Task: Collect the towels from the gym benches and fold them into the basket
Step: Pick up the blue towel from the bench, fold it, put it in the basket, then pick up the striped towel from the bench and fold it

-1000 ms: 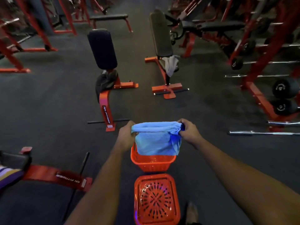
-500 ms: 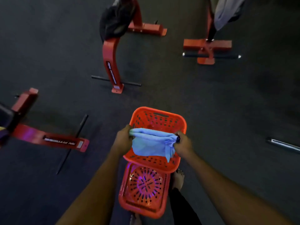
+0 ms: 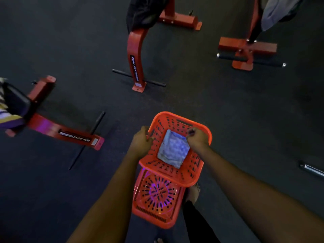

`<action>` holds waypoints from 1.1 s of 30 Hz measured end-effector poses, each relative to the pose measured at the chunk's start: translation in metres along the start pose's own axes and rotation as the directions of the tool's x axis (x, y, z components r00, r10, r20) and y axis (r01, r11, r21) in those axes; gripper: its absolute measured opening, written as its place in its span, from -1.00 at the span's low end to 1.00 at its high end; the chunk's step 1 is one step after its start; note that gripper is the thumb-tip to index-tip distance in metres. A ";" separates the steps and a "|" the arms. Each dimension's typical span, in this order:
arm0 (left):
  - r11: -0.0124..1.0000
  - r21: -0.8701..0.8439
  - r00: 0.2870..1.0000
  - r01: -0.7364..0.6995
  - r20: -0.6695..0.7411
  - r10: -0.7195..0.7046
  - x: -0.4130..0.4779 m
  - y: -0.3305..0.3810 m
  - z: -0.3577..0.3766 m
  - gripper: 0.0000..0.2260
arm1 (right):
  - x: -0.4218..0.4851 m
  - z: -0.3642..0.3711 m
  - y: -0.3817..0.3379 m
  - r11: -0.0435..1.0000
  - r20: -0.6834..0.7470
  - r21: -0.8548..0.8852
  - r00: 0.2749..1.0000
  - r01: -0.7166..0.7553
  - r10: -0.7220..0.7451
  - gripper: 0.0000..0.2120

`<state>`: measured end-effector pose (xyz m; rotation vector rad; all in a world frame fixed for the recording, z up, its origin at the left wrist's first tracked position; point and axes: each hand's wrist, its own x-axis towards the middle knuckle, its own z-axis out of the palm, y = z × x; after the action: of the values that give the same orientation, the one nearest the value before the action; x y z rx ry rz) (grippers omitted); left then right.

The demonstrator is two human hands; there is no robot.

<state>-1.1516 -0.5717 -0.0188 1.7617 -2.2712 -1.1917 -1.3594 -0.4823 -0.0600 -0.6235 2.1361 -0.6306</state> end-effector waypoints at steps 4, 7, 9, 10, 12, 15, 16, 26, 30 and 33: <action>0.997 -0.077 0.995 -0.006 -0.095 -0.001 -0.038 -0.010 -0.050 -0.62 | -0.037 0.008 -0.051 0.994 0.017 0.040 0.995 0.099 -0.100 -0.83; 0.994 -0.110 0.988 -0.029 -0.154 0.012 -0.070 -0.029 -0.094 -0.62 | -0.073 0.027 -0.089 0.984 0.045 0.064 0.985 0.164 -0.167 -0.85; 0.991 -0.126 0.979 -0.053 -0.202 0.027 -0.096 -0.048 -0.127 -0.64 | -0.101 0.047 -0.113 0.972 0.046 0.083 0.973 0.221 -0.225 -0.77; 0.988 -0.134 0.974 -0.073 -0.223 0.041 -0.110 -0.059 -0.144 -0.65 | -0.118 0.058 -0.124 0.965 0.053 0.090 0.966 0.248 -0.253 -0.76; 0.984 -0.139 0.959 -0.111 -0.274 0.070 -0.142 -0.085 -0.183 -0.66 | -0.156 0.084 -0.150 0.948 0.071 0.095 0.948 0.303 -0.310 -0.81; 0.981 -0.146 0.940 -0.125 -0.334 0.070 -0.190 -0.130 -0.240 -0.66 | -0.209 0.127 -0.189 0.930 0.085 0.105 0.929 0.351 -0.360 -0.85; 0.981 -0.144 0.937 -0.131 -0.341 0.075 -0.205 -0.145 -0.260 -0.66 | -0.226 0.141 -0.204 0.925 0.085 0.104 0.924 0.364 -0.373 -0.84; 0.982 -0.114 0.838 -0.150 -0.542 0.066 -0.319 -0.276 -0.437 -0.67 | -0.394 0.263 -0.360 0.806 0.179 0.104 0.786 0.583 -0.592 -0.80; 0.981 -0.138 0.798 -0.139 -0.603 0.029 -0.333 -0.316 -0.490 -0.69 | -0.420 0.313 -0.415 0.770 0.202 0.119 0.744 0.627 -0.637 -0.82; 0.977 -0.176 0.789 -0.119 -0.614 -0.015 -0.332 -0.347 -0.520 -0.70 | -0.421 0.349 -0.446 0.768 0.228 0.129 0.735 0.628 -0.639 -0.80</action>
<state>-0.5134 -0.5979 0.2852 1.6679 -1.7288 -0.6615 -0.7490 -0.6364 0.2590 -1.3659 1.6284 -0.8967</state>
